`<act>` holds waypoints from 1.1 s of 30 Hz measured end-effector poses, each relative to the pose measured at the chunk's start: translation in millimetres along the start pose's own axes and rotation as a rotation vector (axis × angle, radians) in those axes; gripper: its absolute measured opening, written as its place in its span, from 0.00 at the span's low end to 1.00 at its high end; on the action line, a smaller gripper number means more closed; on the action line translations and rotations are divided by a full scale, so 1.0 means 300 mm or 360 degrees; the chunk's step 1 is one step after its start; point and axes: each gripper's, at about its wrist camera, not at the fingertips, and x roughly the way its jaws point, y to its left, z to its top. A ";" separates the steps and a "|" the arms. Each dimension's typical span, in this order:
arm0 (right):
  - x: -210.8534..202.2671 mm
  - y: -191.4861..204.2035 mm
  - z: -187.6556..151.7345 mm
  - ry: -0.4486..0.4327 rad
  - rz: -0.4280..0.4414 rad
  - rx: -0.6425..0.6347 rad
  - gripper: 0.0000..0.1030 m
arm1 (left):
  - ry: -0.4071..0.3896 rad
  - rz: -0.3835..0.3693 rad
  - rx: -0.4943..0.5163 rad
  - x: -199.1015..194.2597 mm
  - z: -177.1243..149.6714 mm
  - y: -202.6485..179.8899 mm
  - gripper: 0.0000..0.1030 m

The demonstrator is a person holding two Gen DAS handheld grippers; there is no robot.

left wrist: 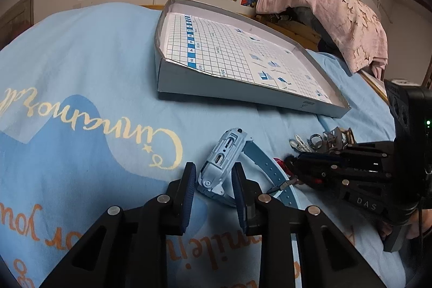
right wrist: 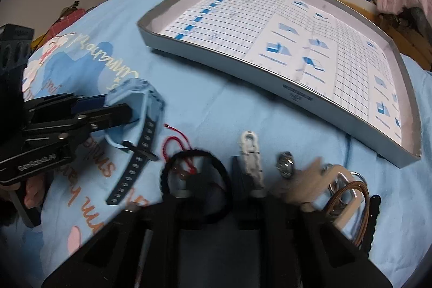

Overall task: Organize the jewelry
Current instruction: 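Reach the left tool to the light-blue watch and close on its band, then carry the watch into the grey tray and open the left tool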

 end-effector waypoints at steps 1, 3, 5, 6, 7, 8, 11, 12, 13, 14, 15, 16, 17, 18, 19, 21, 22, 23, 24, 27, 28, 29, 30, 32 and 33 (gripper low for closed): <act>-0.006 -0.004 0.001 -0.0013 0.0016 0.0025 0.04 | -0.0002 -0.0003 -0.0010 -0.002 -0.001 0.003 0.24; -0.018 -0.012 0.004 -0.0048 0.0026 0.0057 0.04 | -0.0007 -0.0005 -0.0031 -0.011 -0.001 0.006 0.23; -0.038 -0.014 0.007 -0.0094 0.0029 0.0086 0.04 | -0.0014 -0.0002 -0.0053 -0.022 -0.001 0.013 0.23; -0.055 -0.012 0.007 -0.0124 0.0035 0.0102 0.04 | -0.0024 -0.0001 -0.0066 -0.032 0.001 0.015 0.22; -0.069 -0.010 0.008 -0.0158 0.0038 0.0117 0.04 | -0.0033 -0.0001 -0.0077 -0.040 0.002 0.017 0.22; -0.090 -0.006 0.009 -0.0199 0.0043 0.0129 0.04 | -0.0049 0.0000 -0.0098 -0.056 0.005 0.018 0.22; -0.147 0.011 0.025 -0.0309 0.0035 0.0147 0.04 | -0.0108 -0.0017 -0.0110 -0.096 0.015 0.013 0.22; -0.158 0.006 0.034 -0.0334 0.0031 0.0154 0.04 | -0.0137 -0.0019 -0.0110 -0.113 0.025 0.007 0.22; -0.173 -0.008 0.030 -0.0371 0.0028 0.0159 0.04 | -0.0159 -0.0021 -0.0107 -0.124 0.036 0.002 0.22; -0.188 -0.010 0.039 -0.0412 0.0012 0.0161 0.04 | -0.0201 -0.0018 -0.0099 -0.138 0.056 -0.008 0.22; -0.205 -0.012 0.038 -0.0450 -0.0012 0.0162 0.04 | -0.0224 -0.0011 -0.0094 -0.143 0.070 -0.013 0.22; -0.219 -0.017 0.052 -0.0480 -0.0043 0.0162 0.04 | -0.0250 0.0006 -0.0093 -0.143 0.095 -0.020 0.22; -0.227 -0.023 0.075 -0.0502 -0.0082 0.0171 0.04 | -0.0260 0.0016 -0.0101 -0.140 0.110 -0.020 0.22; -0.235 -0.061 0.069 -0.0512 -0.0097 0.0186 0.04 | -0.0269 0.0028 -0.0126 -0.128 0.139 -0.018 0.22; -0.236 -0.080 0.084 -0.0521 -0.0115 0.0208 0.04 | -0.0277 0.0029 -0.0143 -0.118 0.158 -0.014 0.22; -0.227 -0.130 0.102 -0.0539 -0.0158 0.0252 0.04 | -0.0302 0.0045 -0.0176 -0.075 0.211 -0.006 0.22; -0.217 -0.144 0.116 -0.0541 -0.0182 0.0270 0.04 | -0.0302 0.0049 -0.0184 -0.063 0.220 -0.003 0.22; -0.199 -0.166 0.127 -0.0536 -0.0199 0.0294 0.04 | -0.0300 0.0054 -0.0190 -0.041 0.236 -0.003 0.22; -0.175 -0.189 0.144 -0.0522 -0.0215 0.0319 0.04 | -0.0299 0.0063 -0.0188 -0.014 0.257 -0.005 0.22; -0.105 -0.228 0.183 -0.0477 -0.0263 0.0363 0.04 | -0.0306 0.0107 -0.0158 0.045 0.292 -0.016 0.22; -0.084 -0.236 0.185 -0.0468 -0.0275 0.0372 0.04 | -0.0307 0.0118 -0.0151 0.058 0.297 -0.019 0.22; -0.068 -0.243 0.193 -0.0462 -0.0286 0.0375 0.04 | -0.0306 0.0136 -0.0142 0.078 0.305 -0.023 0.22; -0.052 -0.248 0.200 -0.0454 -0.0298 0.0377 0.04 | -0.0304 0.0143 -0.0143 0.089 0.308 -0.023 0.22; -0.030 -0.260 0.205 -0.0435 -0.0308 0.0394 0.04 | -0.0281 0.0147 -0.0147 0.115 0.315 -0.020 0.22; -0.014 -0.265 0.207 -0.0417 -0.0304 0.0399 0.04 | -0.0255 0.0153 -0.0153 0.133 0.316 -0.017 0.22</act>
